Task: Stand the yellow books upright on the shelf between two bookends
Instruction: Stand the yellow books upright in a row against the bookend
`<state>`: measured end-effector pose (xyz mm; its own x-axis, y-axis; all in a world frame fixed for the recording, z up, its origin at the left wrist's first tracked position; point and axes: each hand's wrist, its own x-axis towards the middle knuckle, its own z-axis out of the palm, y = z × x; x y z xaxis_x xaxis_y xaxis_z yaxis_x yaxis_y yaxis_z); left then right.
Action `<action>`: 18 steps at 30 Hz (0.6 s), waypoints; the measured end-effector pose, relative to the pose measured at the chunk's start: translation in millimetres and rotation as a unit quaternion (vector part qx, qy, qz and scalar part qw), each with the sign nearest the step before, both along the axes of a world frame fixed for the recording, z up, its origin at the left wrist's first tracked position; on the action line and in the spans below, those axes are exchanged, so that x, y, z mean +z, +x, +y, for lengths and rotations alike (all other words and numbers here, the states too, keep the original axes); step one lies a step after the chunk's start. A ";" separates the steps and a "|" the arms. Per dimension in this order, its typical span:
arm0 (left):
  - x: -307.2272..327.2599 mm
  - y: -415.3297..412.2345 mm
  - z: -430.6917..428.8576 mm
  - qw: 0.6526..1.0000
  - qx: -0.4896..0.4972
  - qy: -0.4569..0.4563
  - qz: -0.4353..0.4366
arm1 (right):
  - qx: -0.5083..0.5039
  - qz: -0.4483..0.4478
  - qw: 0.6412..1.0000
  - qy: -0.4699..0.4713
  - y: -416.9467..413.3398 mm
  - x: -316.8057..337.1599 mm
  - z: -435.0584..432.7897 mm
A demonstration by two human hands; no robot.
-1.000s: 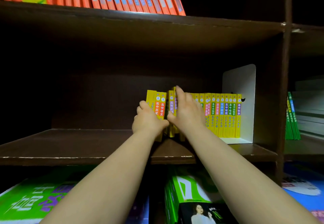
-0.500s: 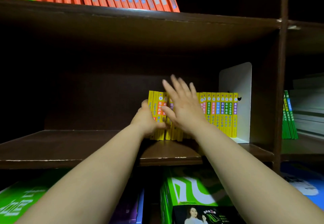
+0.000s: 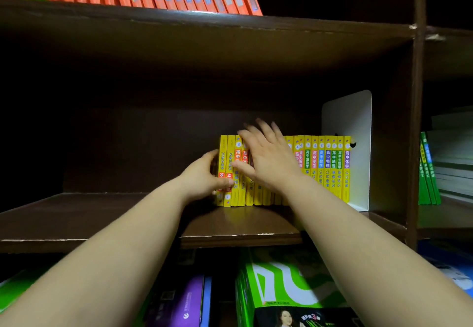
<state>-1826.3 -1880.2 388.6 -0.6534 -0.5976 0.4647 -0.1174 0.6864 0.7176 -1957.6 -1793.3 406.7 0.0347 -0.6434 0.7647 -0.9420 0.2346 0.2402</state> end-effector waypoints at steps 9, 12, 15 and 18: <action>3.0 11.9 -3.9 0.974 0.158 -0.150 -0.063 | 0.014 -0.023 0.999 -0.025 4.3 -1.7 0.4; 4.2 16.5 -4.9 0.933 0.261 -0.212 -0.128 | 0.013 -0.021 0.999 -0.027 5.3 -2.3 0.3; 2.5 12.7 -4.7 0.934 0.245 -0.210 -0.151 | 0.009 -0.016 0.999 -0.028 4.7 -3.1 0.5; 2.8 14.1 -6.1 0.938 0.231 -0.215 -0.142 | 0.013 -0.017 0.999 -0.032 4.0 -3.3 0.5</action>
<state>-1812.1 -1886.3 391.3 -0.5054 -0.6443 0.5741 -0.6176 0.7346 0.2808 -1953.6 -1792.8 403.4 0.0244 -0.5929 0.8049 -0.9554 0.2232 0.1935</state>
